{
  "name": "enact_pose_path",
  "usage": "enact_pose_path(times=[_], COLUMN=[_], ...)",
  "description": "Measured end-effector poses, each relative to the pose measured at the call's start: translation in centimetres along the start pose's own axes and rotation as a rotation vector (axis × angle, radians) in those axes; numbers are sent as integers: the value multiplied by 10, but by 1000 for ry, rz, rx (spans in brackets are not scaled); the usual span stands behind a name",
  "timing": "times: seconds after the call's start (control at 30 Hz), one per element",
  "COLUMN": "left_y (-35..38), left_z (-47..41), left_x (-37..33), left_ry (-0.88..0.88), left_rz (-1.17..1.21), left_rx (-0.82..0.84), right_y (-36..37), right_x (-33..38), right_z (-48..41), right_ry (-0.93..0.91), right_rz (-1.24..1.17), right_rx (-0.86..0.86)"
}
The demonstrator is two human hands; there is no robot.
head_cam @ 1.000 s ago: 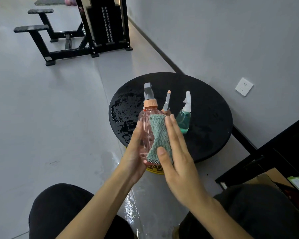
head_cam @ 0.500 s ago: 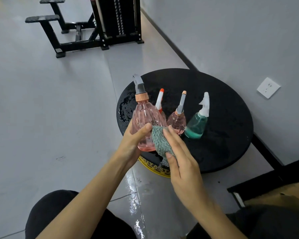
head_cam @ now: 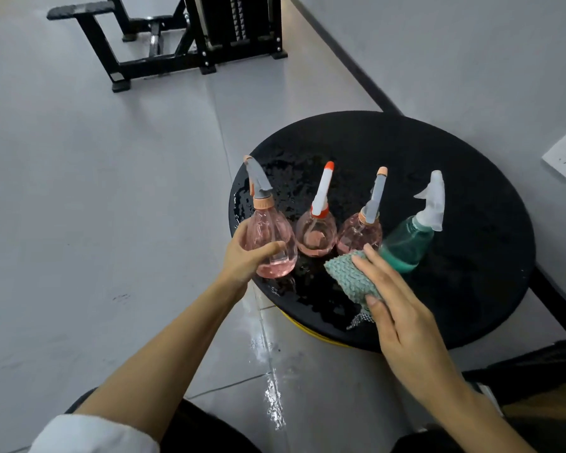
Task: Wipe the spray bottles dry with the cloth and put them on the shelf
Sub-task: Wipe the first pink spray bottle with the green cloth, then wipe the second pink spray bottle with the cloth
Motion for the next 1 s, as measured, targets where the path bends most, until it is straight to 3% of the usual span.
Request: enact_pose_path(times=[0.37,0.63,0.8,0.9,1.0], left_y=[-17,-18,-21,-22,-13], left_z=[-66,-86,-87,-74,-37], left_x=[19,16,13,17,17], left_ry=[64,44,16,18,164], left_rz=[-231,-241,-307,-305,-396], left_rx=[129,317,333,258,-70], right_y=[10,12,13,11,9], right_x=[-30,-39,-40,-38,-37], right_z=[-20,-24,-25,-24,-23], right_ry=[72,89,92,88,76], right_rz=[-54,-66,-60,-67,-74], right_rx=[13,27,30,20,0])
Point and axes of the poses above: each hand's wrist, its own z-axis away from the middle knuckle, its own y-axis out of the palm, x = y × z, the point moved 2 cm from there along -z, towards the middle knuckle, and after that the axes turned 8 degrees about y, right-handed, at the moved point
